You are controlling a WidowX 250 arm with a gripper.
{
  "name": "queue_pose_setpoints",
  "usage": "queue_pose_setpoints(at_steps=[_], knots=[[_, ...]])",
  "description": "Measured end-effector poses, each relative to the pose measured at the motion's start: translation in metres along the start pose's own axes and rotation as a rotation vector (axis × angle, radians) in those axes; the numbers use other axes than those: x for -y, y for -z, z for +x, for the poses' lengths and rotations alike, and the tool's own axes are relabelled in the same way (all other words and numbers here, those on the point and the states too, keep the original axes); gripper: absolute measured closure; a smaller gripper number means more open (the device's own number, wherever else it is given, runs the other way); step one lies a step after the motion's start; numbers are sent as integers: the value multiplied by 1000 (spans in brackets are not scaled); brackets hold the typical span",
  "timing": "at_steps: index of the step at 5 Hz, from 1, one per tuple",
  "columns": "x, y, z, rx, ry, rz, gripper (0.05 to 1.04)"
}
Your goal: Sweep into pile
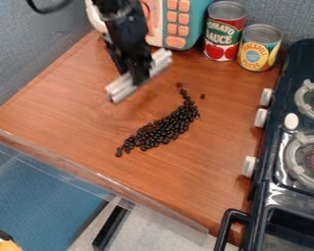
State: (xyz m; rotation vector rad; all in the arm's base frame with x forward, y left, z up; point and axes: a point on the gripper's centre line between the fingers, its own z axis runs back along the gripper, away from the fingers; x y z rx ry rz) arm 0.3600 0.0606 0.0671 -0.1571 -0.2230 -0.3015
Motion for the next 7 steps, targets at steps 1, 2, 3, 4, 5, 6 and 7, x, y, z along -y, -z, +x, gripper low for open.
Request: queue_pose_setpoints(at_steps=[1,2,3,4,5,6,7], knots=[[-15,-5,22,23,23,76,718],[-25,25,35,-42,73,102,718],[-29,34,52,-63,133,126,718],[-30,45,57,-75,170,142,718],[-28,46,59,-61,190,135,718],[-17,54,47,-79,219,112,718],[0,54,38,-78,271,97,718]])
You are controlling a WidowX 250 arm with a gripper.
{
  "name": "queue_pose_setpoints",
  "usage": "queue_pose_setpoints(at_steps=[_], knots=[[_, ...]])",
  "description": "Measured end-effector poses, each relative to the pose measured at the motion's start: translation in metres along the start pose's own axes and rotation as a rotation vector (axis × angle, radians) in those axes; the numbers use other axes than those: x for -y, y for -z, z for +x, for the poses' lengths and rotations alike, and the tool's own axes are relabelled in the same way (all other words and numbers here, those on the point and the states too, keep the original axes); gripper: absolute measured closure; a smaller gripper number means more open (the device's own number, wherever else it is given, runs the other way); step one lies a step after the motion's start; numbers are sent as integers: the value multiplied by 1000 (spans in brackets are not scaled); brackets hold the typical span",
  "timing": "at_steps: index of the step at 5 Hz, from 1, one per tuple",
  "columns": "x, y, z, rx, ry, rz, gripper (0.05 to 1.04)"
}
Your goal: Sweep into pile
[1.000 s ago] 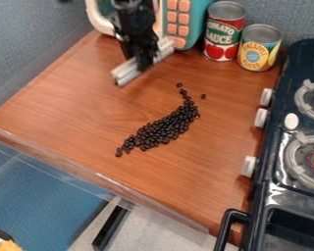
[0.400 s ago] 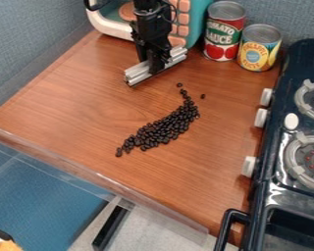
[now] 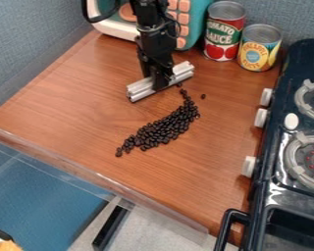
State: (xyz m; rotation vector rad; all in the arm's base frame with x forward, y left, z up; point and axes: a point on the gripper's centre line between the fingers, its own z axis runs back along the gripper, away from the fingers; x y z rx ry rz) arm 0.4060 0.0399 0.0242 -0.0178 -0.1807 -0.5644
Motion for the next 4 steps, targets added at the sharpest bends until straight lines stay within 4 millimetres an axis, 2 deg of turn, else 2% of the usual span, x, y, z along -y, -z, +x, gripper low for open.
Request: queue_pose_setpoints(at_steps=[4], knots=[[34,0,-16,4,80,-5,718]])
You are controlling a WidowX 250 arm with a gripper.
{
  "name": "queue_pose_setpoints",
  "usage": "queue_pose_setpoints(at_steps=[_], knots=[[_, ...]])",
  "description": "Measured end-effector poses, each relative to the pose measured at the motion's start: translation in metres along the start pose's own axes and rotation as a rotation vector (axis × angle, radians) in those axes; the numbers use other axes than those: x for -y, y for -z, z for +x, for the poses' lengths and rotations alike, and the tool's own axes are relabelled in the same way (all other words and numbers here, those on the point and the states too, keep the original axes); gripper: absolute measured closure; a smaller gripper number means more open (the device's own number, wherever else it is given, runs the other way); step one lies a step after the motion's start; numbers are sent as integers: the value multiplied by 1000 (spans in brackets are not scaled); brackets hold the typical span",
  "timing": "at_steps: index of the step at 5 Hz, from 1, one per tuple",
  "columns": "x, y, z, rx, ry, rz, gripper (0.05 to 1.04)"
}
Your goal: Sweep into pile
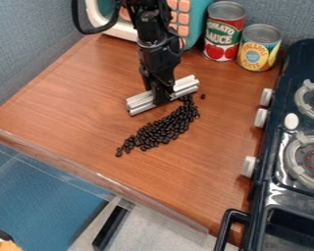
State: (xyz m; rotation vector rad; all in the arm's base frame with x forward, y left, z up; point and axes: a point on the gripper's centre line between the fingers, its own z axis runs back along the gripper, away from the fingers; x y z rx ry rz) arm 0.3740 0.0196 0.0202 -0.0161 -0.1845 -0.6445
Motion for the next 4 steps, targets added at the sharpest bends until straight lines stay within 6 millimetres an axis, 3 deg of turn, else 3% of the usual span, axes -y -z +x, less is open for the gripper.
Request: queue_pose_setpoints(at_steps=[2,4], knots=[[17,1,-4,-9,45,11,718],[22,-2,-4,5,46,-11,718]])
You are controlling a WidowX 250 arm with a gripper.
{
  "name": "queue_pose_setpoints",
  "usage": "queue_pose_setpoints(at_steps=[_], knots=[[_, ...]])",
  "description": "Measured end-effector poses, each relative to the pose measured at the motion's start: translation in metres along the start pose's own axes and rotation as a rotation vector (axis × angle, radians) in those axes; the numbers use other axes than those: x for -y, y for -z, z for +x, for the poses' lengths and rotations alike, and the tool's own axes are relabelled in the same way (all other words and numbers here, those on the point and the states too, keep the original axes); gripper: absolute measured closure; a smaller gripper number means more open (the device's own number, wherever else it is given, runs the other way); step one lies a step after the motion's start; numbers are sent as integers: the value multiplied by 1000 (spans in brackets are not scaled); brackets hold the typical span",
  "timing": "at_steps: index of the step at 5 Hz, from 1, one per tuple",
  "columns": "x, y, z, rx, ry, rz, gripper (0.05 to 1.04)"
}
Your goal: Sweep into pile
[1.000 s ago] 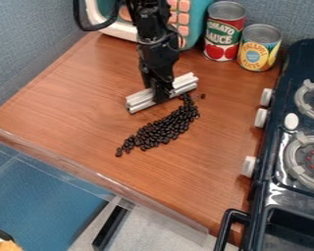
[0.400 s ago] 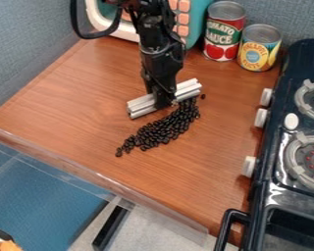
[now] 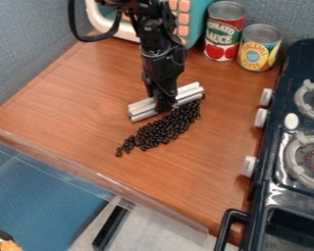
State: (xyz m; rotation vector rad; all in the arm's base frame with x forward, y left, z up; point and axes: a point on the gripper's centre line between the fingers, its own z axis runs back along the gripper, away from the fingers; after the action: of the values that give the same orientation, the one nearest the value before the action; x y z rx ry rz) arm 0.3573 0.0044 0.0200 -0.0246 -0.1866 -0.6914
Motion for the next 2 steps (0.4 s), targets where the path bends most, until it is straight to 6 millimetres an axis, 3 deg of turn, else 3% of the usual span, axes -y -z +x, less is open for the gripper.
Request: queue_pose_setpoints(at_steps=[1,2], knots=[[-22,-23,-7,50,-94,-5,718],[-70,-48,-30,125,-242,15,718]])
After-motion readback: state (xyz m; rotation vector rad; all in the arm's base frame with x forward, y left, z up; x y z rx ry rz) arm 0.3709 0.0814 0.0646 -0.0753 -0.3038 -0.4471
